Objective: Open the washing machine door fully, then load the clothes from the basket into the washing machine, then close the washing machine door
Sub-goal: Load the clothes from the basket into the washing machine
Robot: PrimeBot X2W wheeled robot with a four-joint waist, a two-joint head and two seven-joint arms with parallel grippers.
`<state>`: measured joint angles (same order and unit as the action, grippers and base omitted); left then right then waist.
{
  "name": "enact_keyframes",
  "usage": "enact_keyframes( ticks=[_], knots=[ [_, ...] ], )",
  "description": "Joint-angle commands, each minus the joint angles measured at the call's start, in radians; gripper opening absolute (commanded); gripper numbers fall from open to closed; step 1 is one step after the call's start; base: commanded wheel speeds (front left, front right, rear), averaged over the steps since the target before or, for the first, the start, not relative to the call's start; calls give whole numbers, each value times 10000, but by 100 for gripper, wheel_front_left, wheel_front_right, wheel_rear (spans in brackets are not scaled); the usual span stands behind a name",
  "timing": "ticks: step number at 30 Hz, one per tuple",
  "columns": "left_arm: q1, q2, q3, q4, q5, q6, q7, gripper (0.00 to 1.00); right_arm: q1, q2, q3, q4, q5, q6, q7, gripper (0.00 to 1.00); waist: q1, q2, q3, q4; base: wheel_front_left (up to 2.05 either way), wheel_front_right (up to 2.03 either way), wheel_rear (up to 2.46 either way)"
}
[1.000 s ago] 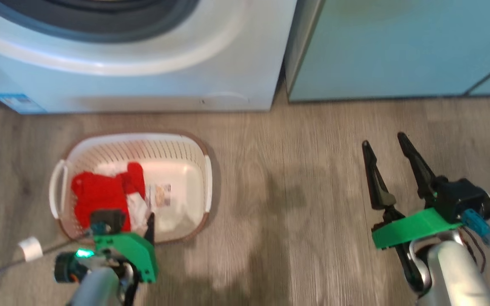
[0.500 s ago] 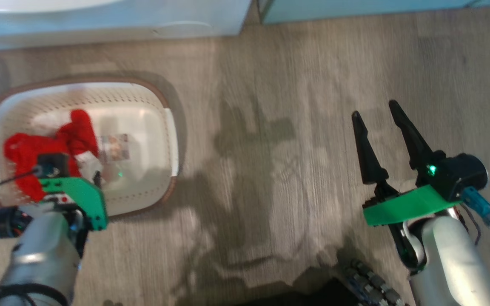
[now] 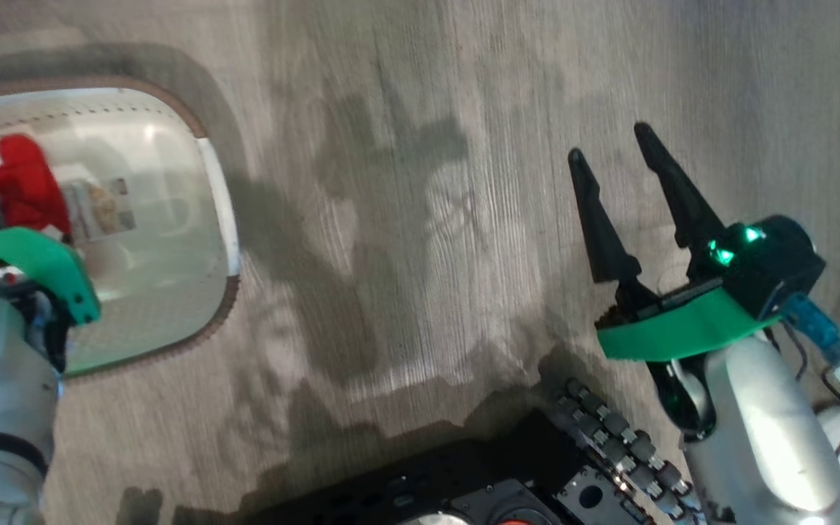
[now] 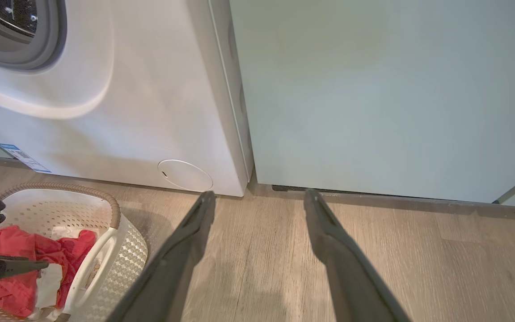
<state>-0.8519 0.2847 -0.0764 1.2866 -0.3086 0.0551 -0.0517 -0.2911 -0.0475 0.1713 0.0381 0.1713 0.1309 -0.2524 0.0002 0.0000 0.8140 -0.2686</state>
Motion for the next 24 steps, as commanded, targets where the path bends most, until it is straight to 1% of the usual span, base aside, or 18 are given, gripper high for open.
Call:
enact_keyframes(
  ticks=[1, 4, 7, 10, 13, 19, 24],
  knots=[
    [193, 476, 199, 8, 6, 90, 10, 100, 154, -27, 206, -326, 76, -2, -94, 100, -2, 0, 276, -216, 0, 0, 0],
    [10, 741, 56, 20, 139, 281, 222, 100, 75, -27, 267, -385, 233, -2, -94, 100, -2, 0, 551, -328, 0, 0, 0],
    [-130, 1103, -482, 28, 703, 624, 404, 100, 24, -27, 365, -446, 339, -2, -94, 100, -2, 0, 821, -416, 0, 0, 0],
    [-361, 1251, -479, 33, 684, 860, 563, 100, -21, -27, 468, -515, 406, -2, -94, 100, -2, 0, 1113, -468, 0, 0, 0],
    [-593, 1389, -243, 35, 410, 898, 527, 100, -107, -27, 571, -579, 476, -2, -94, 100, -2, 0, 1424, -563, 0, 0, 0],
    [-1114, 1792, -289, 38, 376, 847, 610, 100, -259, -27, 599, -622, 515, -2, -94, 100, -2, 0, 2000, -659, 0, 0, 0],
    [-1259, 1995, -452, 40, 438, 773, 926, 100, -367, -27, 670, -617, 494, -2, -94, 100, -2, 0, 2200, -663, 0, 0, 0]
  ],
)
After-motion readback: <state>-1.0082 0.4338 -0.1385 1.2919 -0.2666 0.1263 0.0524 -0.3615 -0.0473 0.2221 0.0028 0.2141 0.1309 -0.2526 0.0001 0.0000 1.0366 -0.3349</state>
